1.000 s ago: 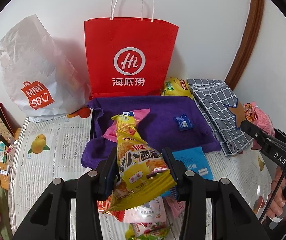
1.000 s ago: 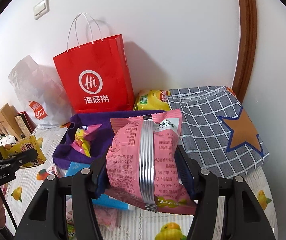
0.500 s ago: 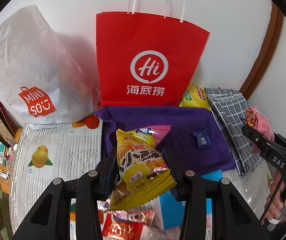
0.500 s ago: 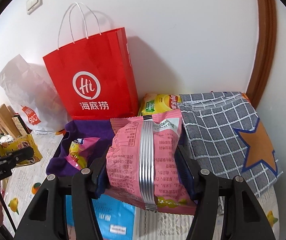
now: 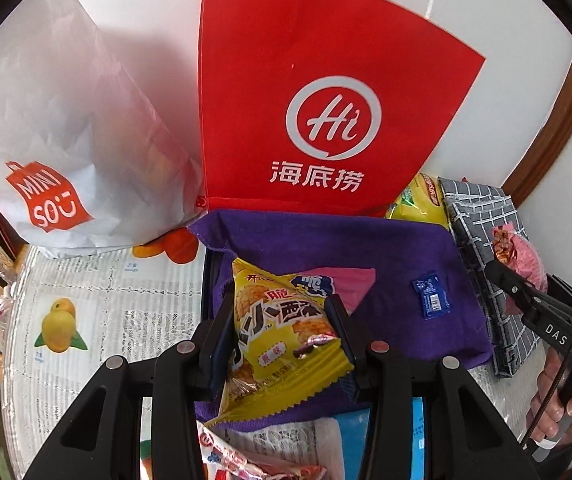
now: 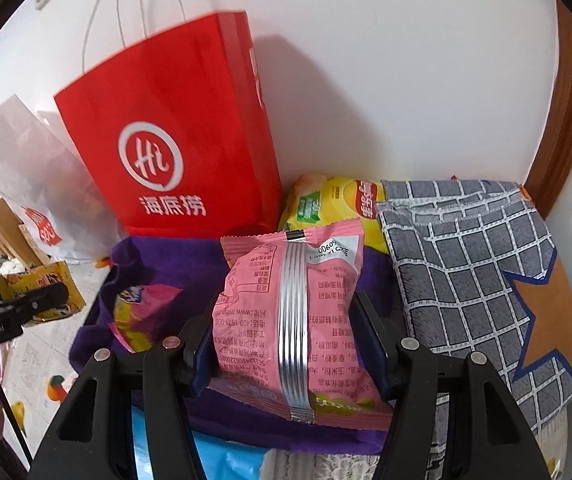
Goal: Organize snacks
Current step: 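Carry the yellow snack bag and pink wafer packet onto the purple towel, release both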
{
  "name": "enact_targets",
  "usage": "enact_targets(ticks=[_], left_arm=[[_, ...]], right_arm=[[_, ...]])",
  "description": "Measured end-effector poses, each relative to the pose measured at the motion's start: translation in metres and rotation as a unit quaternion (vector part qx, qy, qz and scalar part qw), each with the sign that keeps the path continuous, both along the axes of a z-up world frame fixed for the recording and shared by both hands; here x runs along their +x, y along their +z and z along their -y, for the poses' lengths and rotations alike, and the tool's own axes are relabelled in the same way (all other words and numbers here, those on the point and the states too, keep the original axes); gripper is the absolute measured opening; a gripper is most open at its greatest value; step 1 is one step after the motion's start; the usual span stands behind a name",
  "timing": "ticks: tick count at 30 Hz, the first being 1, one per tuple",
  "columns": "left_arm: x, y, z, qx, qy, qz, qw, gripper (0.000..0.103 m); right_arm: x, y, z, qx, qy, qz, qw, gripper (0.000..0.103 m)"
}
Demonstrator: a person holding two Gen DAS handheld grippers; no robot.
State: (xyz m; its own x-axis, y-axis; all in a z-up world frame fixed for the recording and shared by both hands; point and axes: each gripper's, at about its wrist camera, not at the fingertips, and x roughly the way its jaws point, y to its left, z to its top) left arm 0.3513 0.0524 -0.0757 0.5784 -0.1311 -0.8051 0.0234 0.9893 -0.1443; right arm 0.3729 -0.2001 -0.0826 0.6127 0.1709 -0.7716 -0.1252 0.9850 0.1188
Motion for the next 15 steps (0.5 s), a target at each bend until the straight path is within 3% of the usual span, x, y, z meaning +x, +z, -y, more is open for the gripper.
enact_targets(ticks=[15], left_arm=[[0.025, -0.041, -0.003, -0.021, -0.008, -0.06, 0.9979, 0.041]], right_arm=[[0.021, -0.056, -0.005, -0.029, 0.023, -0.062, 0.997, 0.06]])
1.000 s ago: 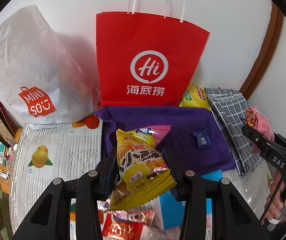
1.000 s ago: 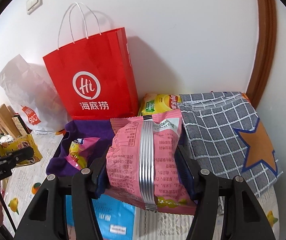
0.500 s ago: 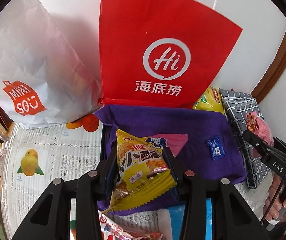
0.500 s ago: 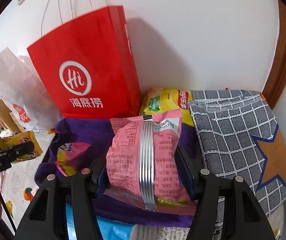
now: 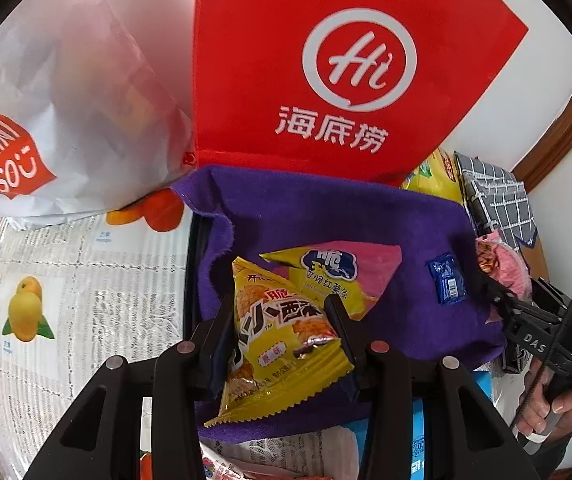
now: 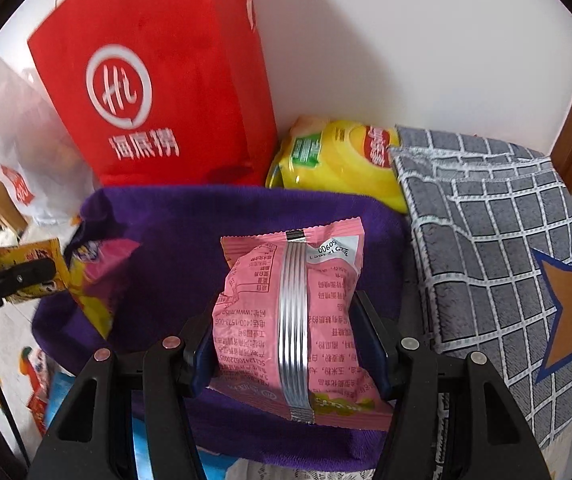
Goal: Organize snacks
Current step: 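Carry the yellow snack bag and pink wafer packet onto the purple towel, release both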
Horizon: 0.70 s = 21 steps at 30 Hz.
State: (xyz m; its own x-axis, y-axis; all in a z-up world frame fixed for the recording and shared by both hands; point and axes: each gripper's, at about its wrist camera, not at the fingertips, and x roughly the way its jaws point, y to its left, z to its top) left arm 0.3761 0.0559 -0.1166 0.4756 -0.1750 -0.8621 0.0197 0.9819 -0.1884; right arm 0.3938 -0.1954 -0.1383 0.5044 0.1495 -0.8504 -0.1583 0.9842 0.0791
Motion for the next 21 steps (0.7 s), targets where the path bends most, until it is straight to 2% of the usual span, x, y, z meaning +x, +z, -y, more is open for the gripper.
enact_targets(ticks=[8, 14, 16, 18, 21], left_arm=[[0.006, -0.008, 0.006, -0.027, -0.018, -0.008, 0.9994, 0.041], [0.006, -0.01, 0.011, -0.042, -0.02, 0.002, 0.9989, 0.041], [0.006, -0.011, 0.011, -0.047, -0.017, 0.003, 0.9987, 0.041], [0.007, -0.012, 0.009, -0.059, -0.015, 0.001, 0.9981, 0.041], [0.008, -0.012, 0.008, -0.064, -0.015, 0.0, 0.9979, 0.041]], right_arm=[[0.004, -0.014, -0.003, -0.001, 0.004, -0.02, 1.0, 0.06], [0.009, -0.018, -0.006, 0.002, 0.005, -0.032, 0.999, 0.061], [0.01, -0.018, -0.007, 0.006, 0.007, -0.037, 0.999, 0.064], [0.011, -0.016, -0.007, 0.008, 0.005, -0.04, 0.999, 0.074], [0.008, -0.01, -0.007, 0.01, 0.004, -0.027, 1.0, 0.075]])
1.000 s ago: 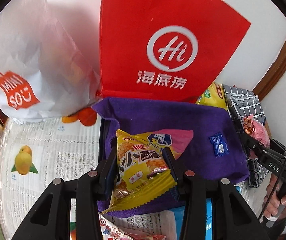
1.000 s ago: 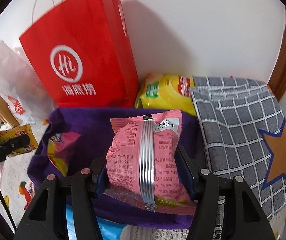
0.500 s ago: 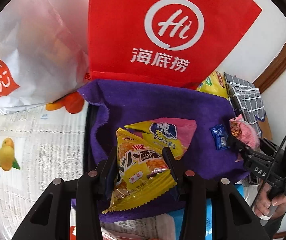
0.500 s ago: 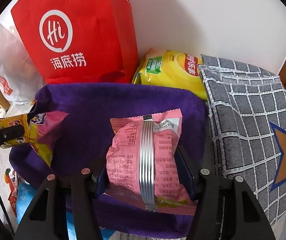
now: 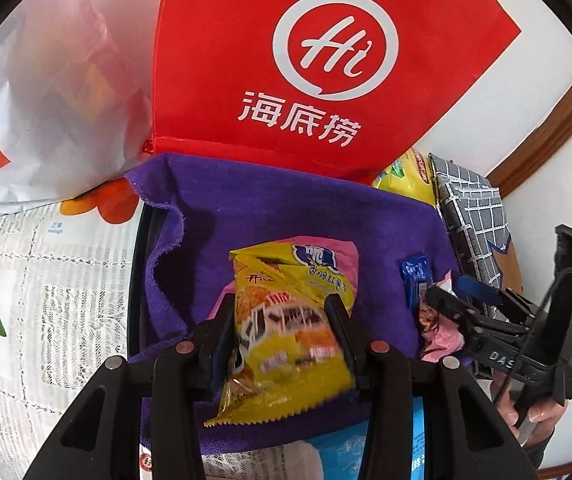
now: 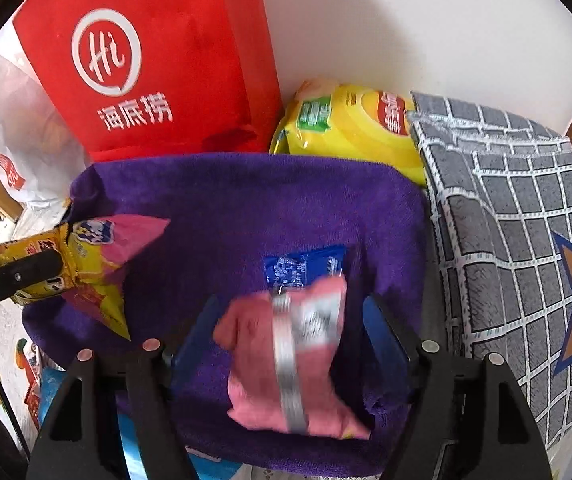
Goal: Organize snacks
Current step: 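Carry the yellow snack bag and pink wafer packet onto the purple towel, release both, then withdraw both grippers back toward the remaining snack pile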
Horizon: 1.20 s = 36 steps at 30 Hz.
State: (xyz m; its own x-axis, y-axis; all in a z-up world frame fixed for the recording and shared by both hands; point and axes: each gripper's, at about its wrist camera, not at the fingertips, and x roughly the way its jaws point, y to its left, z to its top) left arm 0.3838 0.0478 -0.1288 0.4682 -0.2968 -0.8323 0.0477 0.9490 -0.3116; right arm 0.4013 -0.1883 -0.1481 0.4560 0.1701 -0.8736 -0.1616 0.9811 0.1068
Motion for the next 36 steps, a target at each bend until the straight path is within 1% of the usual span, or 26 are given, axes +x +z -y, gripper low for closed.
enact_targets(ticks=[1, 3, 4, 7, 10, 14, 16, 18, 22, 25, 31, 36], left_arm=[[0.0, 0.0, 0.0, 0.001, 0.001, 0.0, 1.0, 0.042], [0.0, 0.001, 0.0, 0.004, 0.0, -0.002, 1.0, 0.049], [0.0, 0.002, 0.0, 0.006, 0.003, -0.002, 1.0, 0.055], [-0.003, 0.009, -0.003, 0.003, 0.013, 0.011, 0.9999, 0.062], [-0.007, 0.017, -0.006, 0.005, 0.013, 0.018, 0.9997, 0.063], [-0.018, 0.037, -0.007, 0.017, 0.015, 0.039, 0.999, 0.063], [-0.025, 0.049, -0.008, 0.026, 0.016, 0.049, 0.9983, 0.063], [-0.033, 0.061, -0.009, 0.033, 0.018, 0.06, 0.9975, 0.063], [-0.056, 0.076, -0.009, 0.057, 0.019, 0.069, 0.9958, 0.063], [-0.074, 0.082, -0.012, 0.059, 0.015, 0.072, 0.9956, 0.063], [-0.119, 0.089, -0.021, 0.062, 0.022, 0.078, 0.9948, 0.063], [-0.15, 0.088, -0.027, 0.062, 0.028, 0.076, 0.9947, 0.063]], right_arm=[[-0.001, 0.003, 0.0, 0.0, 0.0, 0.004, 1.0, 0.075], [-0.004, 0.01, 0.001, 0.003, -0.003, 0.014, 1.0, 0.075], [-0.006, 0.013, 0.002, 0.005, -0.006, 0.019, 1.0, 0.075], [-0.013, 0.021, 0.004, 0.011, -0.011, 0.034, 0.999, 0.075], [-0.02, 0.03, 0.002, 0.009, -0.013, 0.05, 0.999, 0.075], [-0.032, 0.047, -0.003, -0.006, -0.019, 0.068, 0.997, 0.075], [-0.041, 0.055, -0.003, -0.014, -0.027, 0.081, 0.996, 0.075], [-0.056, 0.063, 0.001, -0.011, -0.045, 0.09, 0.995, 0.075], [-0.079, 0.07, 0.005, 0.007, -0.048, 0.069, 0.996, 0.075], [-0.103, 0.075, 0.002, 0.006, -0.043, 0.072, 0.996, 0.075], [-0.148, 0.08, -0.009, 0.008, -0.032, 0.077, 0.996, 0.073], [-0.18, 0.073, -0.018, 0.013, -0.024, 0.067, 0.997, 0.072]])
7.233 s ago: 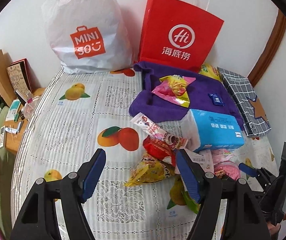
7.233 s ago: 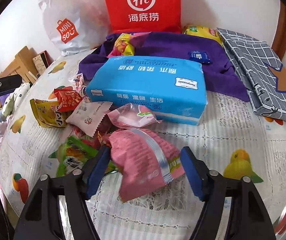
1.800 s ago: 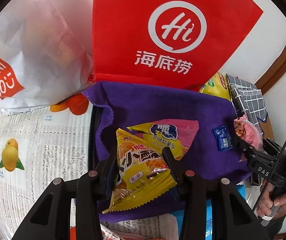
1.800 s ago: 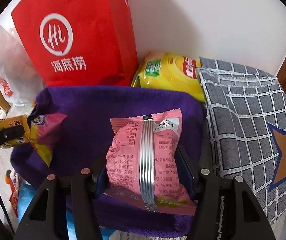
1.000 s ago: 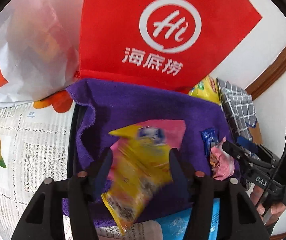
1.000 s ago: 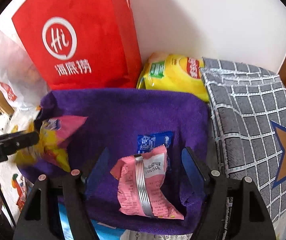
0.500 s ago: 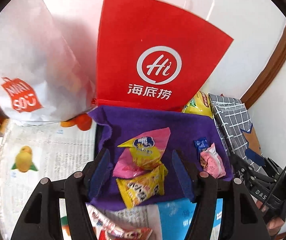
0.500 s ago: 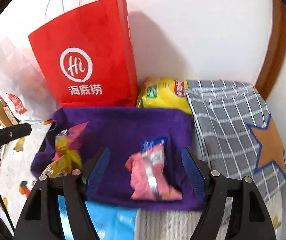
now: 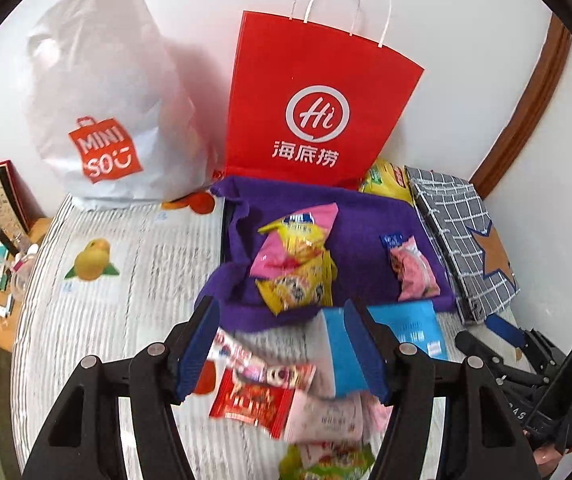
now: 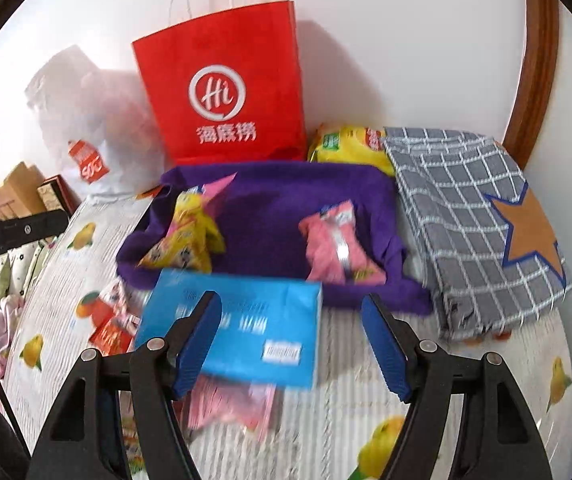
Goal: Organize snacks
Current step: 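Withdraw both grippers back toward the remaining snack pile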
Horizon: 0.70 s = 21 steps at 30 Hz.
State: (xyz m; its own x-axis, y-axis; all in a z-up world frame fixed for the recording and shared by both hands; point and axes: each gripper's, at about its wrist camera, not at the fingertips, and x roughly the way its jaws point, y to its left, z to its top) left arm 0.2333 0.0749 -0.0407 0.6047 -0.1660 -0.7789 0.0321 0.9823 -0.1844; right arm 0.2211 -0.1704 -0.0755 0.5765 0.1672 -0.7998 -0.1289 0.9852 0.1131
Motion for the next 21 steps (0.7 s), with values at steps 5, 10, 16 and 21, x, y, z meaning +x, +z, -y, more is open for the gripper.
enact_targets(ticks=[5, 10, 16, 21], left_arm=[[-0.021, -0.007, -0.007, 0.006, 0.005, -0.004, 1.0, 0.063], [-0.035, -0.021, -0.019, 0.007, 0.016, -0.018, 0.9997, 0.063], [-0.043, -0.039, -0.03, 0.006, 0.024, -0.036, 0.9991, 0.063], [-0.047, -0.05, -0.039, 0.002, 0.027, -0.045, 0.9986, 0.063]], right_arm=[[-0.024, -0.017, -0.009, 0.001, 0.006, -0.012, 1.0, 0.072], [-0.036, -0.035, -0.016, 0.01, 0.014, -0.025, 1.0, 0.072], [-0.037, -0.054, -0.029, 0.004, 0.021, -0.046, 0.999, 0.072], [-0.034, -0.066, -0.034, 0.015, 0.02, -0.06, 0.998, 0.072]])
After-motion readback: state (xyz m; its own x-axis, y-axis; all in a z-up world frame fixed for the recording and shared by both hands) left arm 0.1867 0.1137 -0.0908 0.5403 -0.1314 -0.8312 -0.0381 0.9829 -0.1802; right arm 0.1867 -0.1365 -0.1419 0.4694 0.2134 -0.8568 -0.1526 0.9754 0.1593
